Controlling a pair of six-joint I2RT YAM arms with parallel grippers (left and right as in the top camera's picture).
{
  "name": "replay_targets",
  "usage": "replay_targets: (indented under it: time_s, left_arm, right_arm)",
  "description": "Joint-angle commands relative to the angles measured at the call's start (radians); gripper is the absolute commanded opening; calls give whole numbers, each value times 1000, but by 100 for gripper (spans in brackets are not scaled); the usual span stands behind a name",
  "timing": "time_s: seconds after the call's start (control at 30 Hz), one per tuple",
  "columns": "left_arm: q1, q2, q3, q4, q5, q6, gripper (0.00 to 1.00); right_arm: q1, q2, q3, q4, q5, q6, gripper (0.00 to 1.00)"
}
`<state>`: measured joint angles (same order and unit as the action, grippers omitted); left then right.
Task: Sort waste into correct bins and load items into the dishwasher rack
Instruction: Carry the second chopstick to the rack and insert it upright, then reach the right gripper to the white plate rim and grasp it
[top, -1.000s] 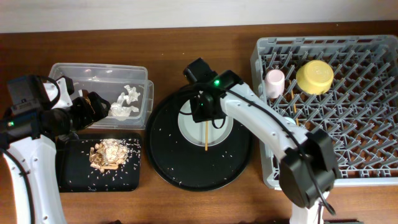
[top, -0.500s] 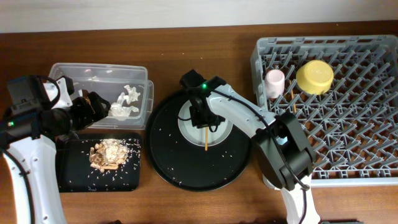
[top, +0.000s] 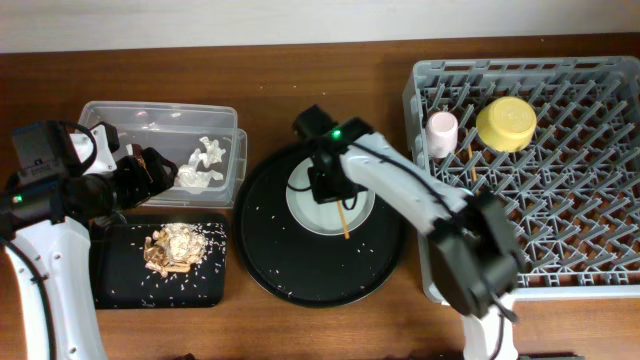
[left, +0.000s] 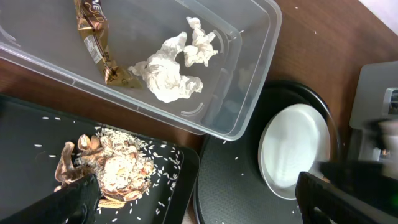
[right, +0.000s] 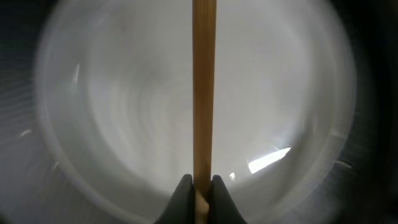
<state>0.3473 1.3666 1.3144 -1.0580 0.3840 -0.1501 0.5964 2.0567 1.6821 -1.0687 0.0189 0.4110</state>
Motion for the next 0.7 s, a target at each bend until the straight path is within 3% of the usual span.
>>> replay_targets:
  time_s: [0.0, 0.13, 0.3, 0.5, 0.67]
  left_arm:
    - [5, -19, -5, 1, -8, 6, 100]
    - [5, -19, -5, 1, -8, 6, 100]
    - [5, -19, -5, 1, -8, 6, 100]
    - [5, -19, -5, 1, -8, 7, 100]
    - [5, -19, -5, 1, -8, 6, 100]
  right_arm:
    - [-96, -185, 27, -52, 20, -99, 4]
    - [-259, -294, 27, -144, 20, -276, 4]
    - [-490, -309, 24, -286, 21, -478, 4]
    - [-668, -280, 18, -298, 72, -512, 4]
    - [-703, -259, 16, -292, 93, -591, 4]
